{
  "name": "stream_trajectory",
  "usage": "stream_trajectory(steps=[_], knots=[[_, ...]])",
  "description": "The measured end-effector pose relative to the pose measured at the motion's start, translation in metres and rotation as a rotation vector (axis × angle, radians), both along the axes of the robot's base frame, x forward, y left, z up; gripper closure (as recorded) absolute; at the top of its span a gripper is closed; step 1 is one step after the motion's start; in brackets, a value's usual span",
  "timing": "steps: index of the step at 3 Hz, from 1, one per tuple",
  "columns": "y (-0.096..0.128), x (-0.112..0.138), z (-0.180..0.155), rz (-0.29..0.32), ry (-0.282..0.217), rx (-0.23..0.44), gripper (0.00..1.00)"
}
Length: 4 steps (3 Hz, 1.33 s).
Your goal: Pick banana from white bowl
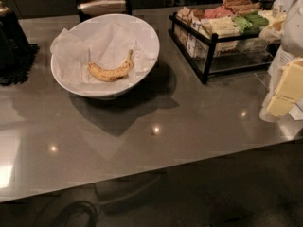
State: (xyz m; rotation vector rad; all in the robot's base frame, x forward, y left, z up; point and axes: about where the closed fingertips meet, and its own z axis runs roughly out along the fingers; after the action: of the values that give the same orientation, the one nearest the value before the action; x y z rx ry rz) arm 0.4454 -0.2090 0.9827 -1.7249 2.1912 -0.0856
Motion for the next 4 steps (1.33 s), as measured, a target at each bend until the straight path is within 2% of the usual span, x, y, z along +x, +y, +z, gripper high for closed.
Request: stream_trajectory(steps=[1, 2, 4], knots=[[0.029, 0.025, 0.009, 0.069, 0.006, 0.090, 0.00], [0.079, 0.058, 0.018, 0.159, 0.018, 0.186, 0.00], [0.080, 0.068, 0.024, 0.143, -0.023, 0.224, 0.00]])
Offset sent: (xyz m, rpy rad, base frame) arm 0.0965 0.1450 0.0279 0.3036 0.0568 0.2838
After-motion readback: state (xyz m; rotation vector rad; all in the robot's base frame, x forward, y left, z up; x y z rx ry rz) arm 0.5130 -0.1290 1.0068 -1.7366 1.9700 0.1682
